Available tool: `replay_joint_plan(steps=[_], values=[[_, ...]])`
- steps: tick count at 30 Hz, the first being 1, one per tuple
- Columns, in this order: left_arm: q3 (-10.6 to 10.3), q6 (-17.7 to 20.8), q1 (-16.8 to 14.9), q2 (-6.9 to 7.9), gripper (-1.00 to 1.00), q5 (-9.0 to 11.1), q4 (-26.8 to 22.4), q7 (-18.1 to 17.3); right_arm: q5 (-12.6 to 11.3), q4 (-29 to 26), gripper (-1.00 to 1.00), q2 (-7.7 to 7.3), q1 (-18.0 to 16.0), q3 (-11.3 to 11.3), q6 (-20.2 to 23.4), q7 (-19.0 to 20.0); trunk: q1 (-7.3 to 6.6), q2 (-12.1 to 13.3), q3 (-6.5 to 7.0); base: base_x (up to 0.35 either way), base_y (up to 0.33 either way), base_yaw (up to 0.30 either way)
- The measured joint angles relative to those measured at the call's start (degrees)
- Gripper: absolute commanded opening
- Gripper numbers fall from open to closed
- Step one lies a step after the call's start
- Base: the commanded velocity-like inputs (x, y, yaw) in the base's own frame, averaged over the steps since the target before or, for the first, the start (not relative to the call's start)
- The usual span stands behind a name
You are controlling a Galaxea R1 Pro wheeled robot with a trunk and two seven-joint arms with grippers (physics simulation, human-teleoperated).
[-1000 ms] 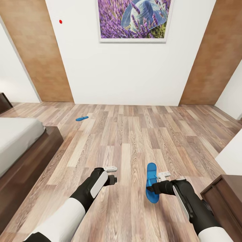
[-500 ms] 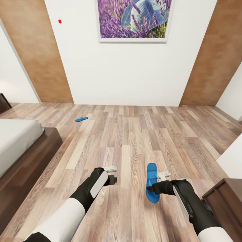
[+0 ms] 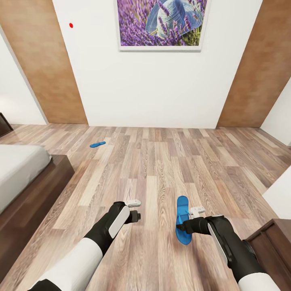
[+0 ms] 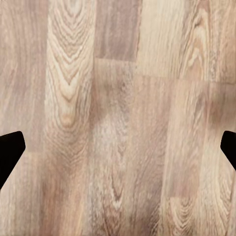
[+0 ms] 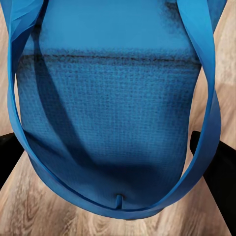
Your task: In the bedroom, move the book from the bed onto either nightstand, and place the two sandals side by side next to the bed.
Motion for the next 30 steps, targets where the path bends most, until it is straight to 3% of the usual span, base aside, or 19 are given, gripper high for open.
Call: replay_joint_plan(steps=[30], values=[[0.0,0.0,0.0,0.0,1.0,0.0,-0.03,0.03,-0.15,0.0,-1.0,0.0,0.0,0.0,0.1,-0.06,0.0,0.0,0.0,0.077,0.0,0.0]])
